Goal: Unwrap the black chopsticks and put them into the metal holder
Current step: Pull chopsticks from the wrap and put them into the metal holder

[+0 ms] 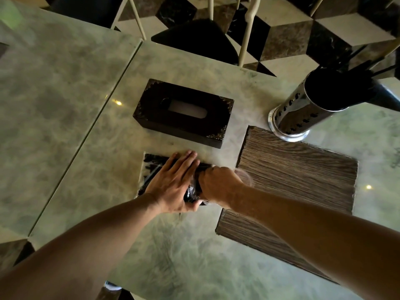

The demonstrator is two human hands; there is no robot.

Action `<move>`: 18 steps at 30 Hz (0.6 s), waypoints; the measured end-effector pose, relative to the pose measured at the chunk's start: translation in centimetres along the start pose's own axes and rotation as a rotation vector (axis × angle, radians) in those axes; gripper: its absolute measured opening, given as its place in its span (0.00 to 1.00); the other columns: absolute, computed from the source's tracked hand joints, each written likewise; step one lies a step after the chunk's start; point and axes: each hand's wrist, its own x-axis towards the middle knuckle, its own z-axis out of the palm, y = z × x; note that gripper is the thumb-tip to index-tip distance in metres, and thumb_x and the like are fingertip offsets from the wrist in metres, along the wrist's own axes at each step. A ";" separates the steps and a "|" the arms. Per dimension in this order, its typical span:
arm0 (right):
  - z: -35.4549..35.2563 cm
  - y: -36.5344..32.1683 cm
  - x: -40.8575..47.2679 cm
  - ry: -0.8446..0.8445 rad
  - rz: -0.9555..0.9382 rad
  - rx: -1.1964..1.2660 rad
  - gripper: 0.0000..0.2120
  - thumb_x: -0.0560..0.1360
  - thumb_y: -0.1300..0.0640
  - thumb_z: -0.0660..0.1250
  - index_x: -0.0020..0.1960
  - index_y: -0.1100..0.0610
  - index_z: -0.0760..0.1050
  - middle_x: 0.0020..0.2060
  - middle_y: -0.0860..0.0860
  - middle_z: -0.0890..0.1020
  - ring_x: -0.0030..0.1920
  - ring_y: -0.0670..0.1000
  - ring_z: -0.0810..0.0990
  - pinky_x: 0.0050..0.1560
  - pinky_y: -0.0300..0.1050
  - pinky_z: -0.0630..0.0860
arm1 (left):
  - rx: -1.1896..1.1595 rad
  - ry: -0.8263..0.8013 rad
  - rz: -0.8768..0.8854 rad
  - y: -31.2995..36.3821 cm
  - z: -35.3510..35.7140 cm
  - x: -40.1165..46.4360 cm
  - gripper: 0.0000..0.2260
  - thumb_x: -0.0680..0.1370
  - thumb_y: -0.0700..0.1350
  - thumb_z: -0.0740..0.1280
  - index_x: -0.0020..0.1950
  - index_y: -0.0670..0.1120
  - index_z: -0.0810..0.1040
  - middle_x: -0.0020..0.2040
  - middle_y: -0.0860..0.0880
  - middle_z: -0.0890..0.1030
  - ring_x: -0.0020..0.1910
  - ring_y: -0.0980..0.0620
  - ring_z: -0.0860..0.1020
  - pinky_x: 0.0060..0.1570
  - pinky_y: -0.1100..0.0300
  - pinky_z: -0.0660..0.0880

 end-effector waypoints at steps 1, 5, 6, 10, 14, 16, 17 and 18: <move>0.1 0.4 -0.2 -0.010 0.005 -0.002 0.16 0.79 0.51 0.60 0.58 0.62 0.74 0.48 0.56 0.81 0.43 0.57 0.80 0.35 0.49 0.74 | -0.004 -0.002 0.000 0.0 0.1 0.0 0.46 0.74 0.70 0.58 0.78 0.35 0.62 0.80 0.34 0.61 0.81 0.38 0.57 0.78 0.38 0.59; 0.2 2.2 -1.9 -0.075 -0.058 -0.036 0.12 0.77 0.54 0.64 0.56 0.59 0.77 0.48 0.56 0.80 0.44 0.59 0.80 0.41 0.51 0.77 | -0.018 0.013 0.002 -0.1 0.4 0.1 0.45 0.75 0.70 0.56 0.78 0.35 0.62 0.80 0.34 0.62 0.81 0.37 0.58 0.78 0.38 0.58; 0.2 2.6 -2.2 -0.083 -0.089 -0.068 0.11 0.75 0.56 0.66 0.56 0.59 0.78 0.48 0.57 0.79 0.44 0.60 0.80 0.42 0.52 0.77 | -0.018 0.014 0.003 -0.2 0.5 0.1 0.45 0.75 0.70 0.56 0.78 0.34 0.62 0.80 0.34 0.61 0.81 0.37 0.58 0.78 0.38 0.58; 0.5 3.0 -2.2 0.017 -0.012 0.012 0.20 0.75 0.47 0.61 0.59 0.61 0.73 0.50 0.57 0.78 0.45 0.56 0.77 0.47 0.51 0.73 | -0.006 -0.004 0.005 -0.2 0.7 0.0 0.46 0.75 0.70 0.56 0.79 0.34 0.60 0.80 0.34 0.60 0.81 0.37 0.56 0.78 0.38 0.58; 0.7 1.9 -1.6 0.162 -0.037 0.085 0.29 0.72 0.40 0.67 0.62 0.61 0.71 0.52 0.56 0.76 0.47 0.55 0.77 0.48 0.50 0.76 | 0.001 -0.014 0.002 -0.1 0.3 0.1 0.46 0.76 0.70 0.56 0.77 0.34 0.63 0.79 0.33 0.62 0.81 0.37 0.58 0.78 0.38 0.58; 0.8 0.9 -1.1 0.171 -0.033 0.093 0.29 0.74 0.42 0.67 0.65 0.63 0.71 0.55 0.58 0.76 0.52 0.56 0.76 0.54 0.50 0.75 | -0.006 -0.011 0.000 -0.1 0.2 0.1 0.45 0.75 0.70 0.56 0.77 0.34 0.64 0.79 0.33 0.64 0.80 0.37 0.59 0.77 0.37 0.59; 0.8 0.4 -0.9 0.163 -0.018 0.096 0.28 0.76 0.44 0.66 0.66 0.64 0.70 0.57 0.59 0.75 0.54 0.56 0.75 0.56 0.51 0.74 | -0.011 -0.012 0.000 0.0 0.1 0.1 0.44 0.75 0.69 0.56 0.77 0.34 0.64 0.78 0.33 0.64 0.80 0.37 0.59 0.77 0.37 0.59; 0.8 0.0 -0.7 0.154 0.004 0.102 0.26 0.77 0.48 0.65 0.67 0.64 0.69 0.58 0.60 0.74 0.56 0.57 0.74 0.58 0.51 0.74 | -0.016 -0.008 0.000 0.0 0.1 0.1 0.44 0.75 0.68 0.57 0.77 0.34 0.64 0.78 0.34 0.64 0.80 0.37 0.59 0.76 0.37 0.60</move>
